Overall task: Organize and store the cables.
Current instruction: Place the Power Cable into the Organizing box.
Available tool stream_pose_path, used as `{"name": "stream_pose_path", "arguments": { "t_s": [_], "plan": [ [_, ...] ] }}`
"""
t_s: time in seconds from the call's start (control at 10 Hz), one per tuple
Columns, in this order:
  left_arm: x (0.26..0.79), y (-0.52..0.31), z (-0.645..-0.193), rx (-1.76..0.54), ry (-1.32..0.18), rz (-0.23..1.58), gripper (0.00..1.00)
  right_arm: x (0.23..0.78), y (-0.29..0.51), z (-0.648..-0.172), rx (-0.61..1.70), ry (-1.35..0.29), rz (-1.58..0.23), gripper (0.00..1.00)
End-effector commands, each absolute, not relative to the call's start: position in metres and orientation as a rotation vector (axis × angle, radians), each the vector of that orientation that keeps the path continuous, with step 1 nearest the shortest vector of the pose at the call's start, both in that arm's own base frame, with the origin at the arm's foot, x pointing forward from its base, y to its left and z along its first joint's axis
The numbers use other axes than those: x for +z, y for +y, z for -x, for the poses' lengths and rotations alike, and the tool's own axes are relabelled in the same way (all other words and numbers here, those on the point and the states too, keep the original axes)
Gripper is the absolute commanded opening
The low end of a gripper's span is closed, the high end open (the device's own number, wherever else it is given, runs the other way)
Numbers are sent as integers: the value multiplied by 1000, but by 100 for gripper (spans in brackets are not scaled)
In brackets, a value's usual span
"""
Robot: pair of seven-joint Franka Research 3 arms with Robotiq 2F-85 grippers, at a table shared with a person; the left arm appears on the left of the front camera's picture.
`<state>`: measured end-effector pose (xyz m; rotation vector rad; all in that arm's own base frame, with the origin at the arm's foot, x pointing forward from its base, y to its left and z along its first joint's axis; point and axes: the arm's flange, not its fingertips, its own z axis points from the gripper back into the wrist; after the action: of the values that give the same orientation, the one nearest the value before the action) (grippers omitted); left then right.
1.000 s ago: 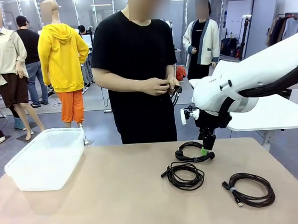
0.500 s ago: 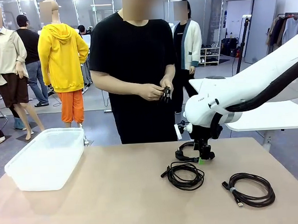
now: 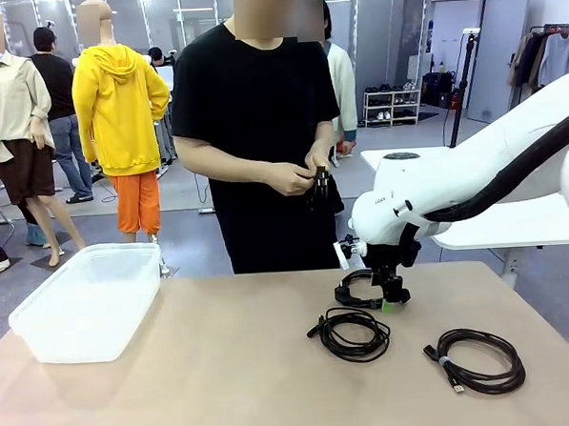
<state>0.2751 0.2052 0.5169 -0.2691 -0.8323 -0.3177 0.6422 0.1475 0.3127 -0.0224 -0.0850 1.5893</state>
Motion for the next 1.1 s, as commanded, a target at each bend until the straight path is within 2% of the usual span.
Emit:
{"name": "stream_pose_path", "arguments": {
  "t_s": [0.0, 0.3, 0.4, 0.5, 0.6, 0.7, 0.8, 1.0],
  "plan": [
    [517, 206, -275, -320, -831, 265, 100, 314, 156, -654, 1575, -54, 16, 100],
    [517, 206, -275, -320, -831, 265, 100, 310, 160, -663, 1568, -27, 23, 100],
    [517, 206, -275, -320, -831, 265, 100, 306, 162, -664, 1563, -13, 17, 94],
    [517, 206, -275, -320, -831, 265, 100, 301, 163, -665, 1563, -7, -19, 71],
    [517, 206, -275, -320, -831, 265, 100, 298, 165, -664, 1562, 7, -6, 56],
    [517, 206, -275, -320, -831, 265, 100, 298, 165, -663, 1553, 10, -8, 11],
    [517, 206, -275, -320, -831, 265, 100, 300, 165, -662, 1545, 8, -5, 0],
    [517, 206, -275, -320, -831, 265, 100, 300, 167, -660, 1542, 5, 2, 0]
  ]
}}
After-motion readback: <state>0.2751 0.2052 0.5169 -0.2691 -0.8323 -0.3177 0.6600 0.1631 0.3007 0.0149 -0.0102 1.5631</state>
